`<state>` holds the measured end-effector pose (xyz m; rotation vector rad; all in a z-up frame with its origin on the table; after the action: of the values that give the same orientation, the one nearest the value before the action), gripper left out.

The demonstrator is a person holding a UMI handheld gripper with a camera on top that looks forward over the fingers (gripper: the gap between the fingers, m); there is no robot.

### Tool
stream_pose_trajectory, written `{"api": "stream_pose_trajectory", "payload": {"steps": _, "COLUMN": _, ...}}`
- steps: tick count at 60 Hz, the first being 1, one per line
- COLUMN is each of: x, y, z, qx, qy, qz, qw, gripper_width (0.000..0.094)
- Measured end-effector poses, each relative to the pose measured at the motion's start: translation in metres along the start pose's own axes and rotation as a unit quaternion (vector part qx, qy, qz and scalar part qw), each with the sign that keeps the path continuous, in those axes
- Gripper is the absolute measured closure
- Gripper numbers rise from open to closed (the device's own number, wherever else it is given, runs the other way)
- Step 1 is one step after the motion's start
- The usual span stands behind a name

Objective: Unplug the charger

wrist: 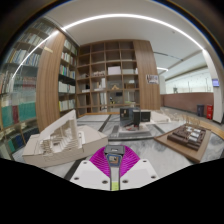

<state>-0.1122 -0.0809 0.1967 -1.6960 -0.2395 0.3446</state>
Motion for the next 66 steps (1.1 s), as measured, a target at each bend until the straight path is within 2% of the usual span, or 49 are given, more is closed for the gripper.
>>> {"api": "stream_pose_trajectory", "payload": {"steps": 6, "x": 0.015, "y": -0.041, "z": -0.022, "qx": 0.02, "qy": -0.015, "qz": -0.009, "qw": 1.0, "gripper_width": 0.0854}}
{"api": "stream_pose_trajectory", "payload": {"steps": 10, "x": 0.038, "y": -0.041, "z": -0.039, "qx": 0.018, "qy": 0.004, "qz": -0.02, "qw": 1.0, "gripper_width": 0.0854}}
{"api": "stream_pose_trajectory", "payload": {"steps": 15, "x": 0.07, "y": -0.013, "z": -0.053, "qx": -0.021, "qy": 0.022, "qz": -0.024, "qw": 0.999, "gripper_width": 0.0853}}
{"api": "stream_pose_trajectory", "payload": {"steps": 22, "x": 0.102, "y": 0.058, "z": -0.062, "qx": -0.122, "qy": 0.027, "qz": 0.004, "qw": 0.992, "gripper_width": 0.082}}
{"api": "stream_pose_trajectory", "payload": {"steps": 25, "x": 0.108, "y": 0.082, "z": -0.064, "qx": -0.151, "qy": 0.022, "qz": 0.021, "qw": 0.988, "gripper_width": 0.0811}}
{"api": "stream_pose_trajectory", "payload": {"steps": 34, "x": 0.127, "y": 0.113, "z": -0.065, "qx": -0.183, "qy": 0.04, "qz": 0.014, "qw": 0.982, "gripper_width": 0.0792}}
{"api": "stream_pose_trajectory", "payload": {"steps": 43, "x": 0.138, "y": 0.129, "z": -0.051, "qx": -0.207, "qy": 0.065, "qz": 0.018, "qw": 0.976, "gripper_width": 0.071}}
{"api": "stream_pose_trajectory", "payload": {"steps": 48, "x": 0.146, "y": 0.13, "z": -0.045, "qx": -0.194, "qy": 0.089, "qz": 0.015, "qw": 0.977, "gripper_width": 0.066}}
{"api": "stream_pose_trajectory", "payload": {"steps": 50, "x": 0.147, "y": 0.132, "z": -0.042, "qx": -0.198, "qy": 0.087, "qz": 0.017, "qw": 0.976, "gripper_width": 0.0629}}
{"api": "stream_pose_trajectory", "payload": {"steps": 53, "x": 0.146, "y": 0.135, "z": -0.044, "qx": -0.214, "qy": 0.081, "qz": 0.032, "qw": 0.973, "gripper_width": 0.0419}}
{"api": "stream_pose_trajectory", "payload": {"steps": 57, "x": 0.14, "y": 0.132, "z": -0.047, "qx": -0.209, "qy": 0.056, "qz": 0.051, "qw": 0.975, "gripper_width": 0.004}}
{"api": "stream_pose_trajectory", "payload": {"steps": 58, "x": 0.139, "y": 0.13, "z": -0.049, "qx": -0.204, "qy": 0.051, "qz": 0.05, "qw": 0.976, "gripper_width": 0.0093}}
{"api": "stream_pose_trajectory", "payload": {"steps": 60, "x": 0.136, "y": 0.126, "z": -0.055, "qx": -0.199, "qy": 0.046, "qz": 0.046, "qw": 0.978, "gripper_width": 0.0124}}
{"api": "stream_pose_trajectory", "payload": {"steps": 66, "x": 0.129, "y": 0.11, "z": -0.084, "qx": -0.191, "qy": 0.057, "qz": 0.026, "qw": 0.98, "gripper_width": 0.0092}}
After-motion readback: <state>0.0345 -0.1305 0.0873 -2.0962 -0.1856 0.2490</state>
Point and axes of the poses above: the point between the fingertips, and its own axes, seen from behind it with the camera up: x to the right, y down, z forward, the way the camera looks, the point moved 10 cm from there along -z, backward, against the way the camera looks, and after that the axes turned 13 degrees about -y, right-handed, at the moved point
